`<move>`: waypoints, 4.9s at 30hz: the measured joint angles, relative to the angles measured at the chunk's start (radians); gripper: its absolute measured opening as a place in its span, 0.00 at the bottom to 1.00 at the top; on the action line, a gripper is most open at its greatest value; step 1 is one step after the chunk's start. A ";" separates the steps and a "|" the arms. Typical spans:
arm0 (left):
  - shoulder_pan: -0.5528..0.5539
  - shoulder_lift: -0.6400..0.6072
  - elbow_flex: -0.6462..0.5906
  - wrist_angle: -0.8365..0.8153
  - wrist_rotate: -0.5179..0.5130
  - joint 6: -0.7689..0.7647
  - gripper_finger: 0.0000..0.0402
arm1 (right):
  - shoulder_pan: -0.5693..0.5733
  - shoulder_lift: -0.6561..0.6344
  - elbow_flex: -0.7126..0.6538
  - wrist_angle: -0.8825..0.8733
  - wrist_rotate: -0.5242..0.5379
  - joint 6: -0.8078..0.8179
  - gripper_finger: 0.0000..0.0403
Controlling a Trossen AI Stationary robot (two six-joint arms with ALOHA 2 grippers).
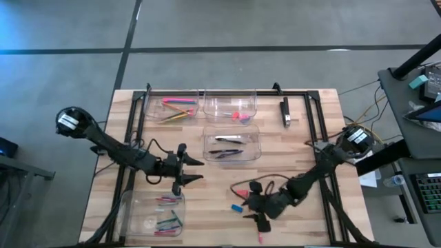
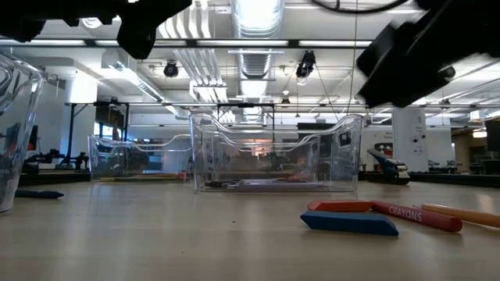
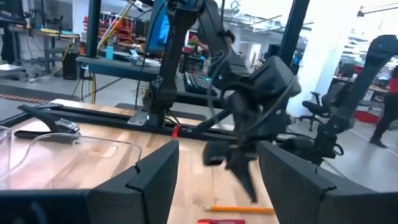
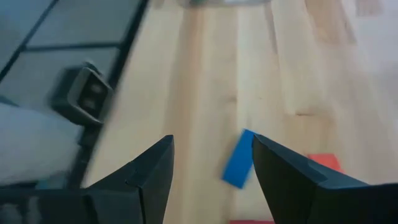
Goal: Sort crayons/erasers/pens/pencils in bins
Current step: Put the blue eraser into the top right transparent bin
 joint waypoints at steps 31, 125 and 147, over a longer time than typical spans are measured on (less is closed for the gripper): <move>0.058 0.051 0.034 0.123 -0.003 0.190 0.51 | -0.309 0.191 0.005 0.138 -0.626 -0.311 0.51; 0.066 0.055 0.031 0.087 0.007 0.159 0.51 | -0.341 0.113 0.312 -0.290 -0.576 -0.539 0.02; 0.068 0.055 0.034 0.087 0.007 0.159 0.51 | -1.075 -0.345 -0.022 0.008 -0.375 -0.573 0.02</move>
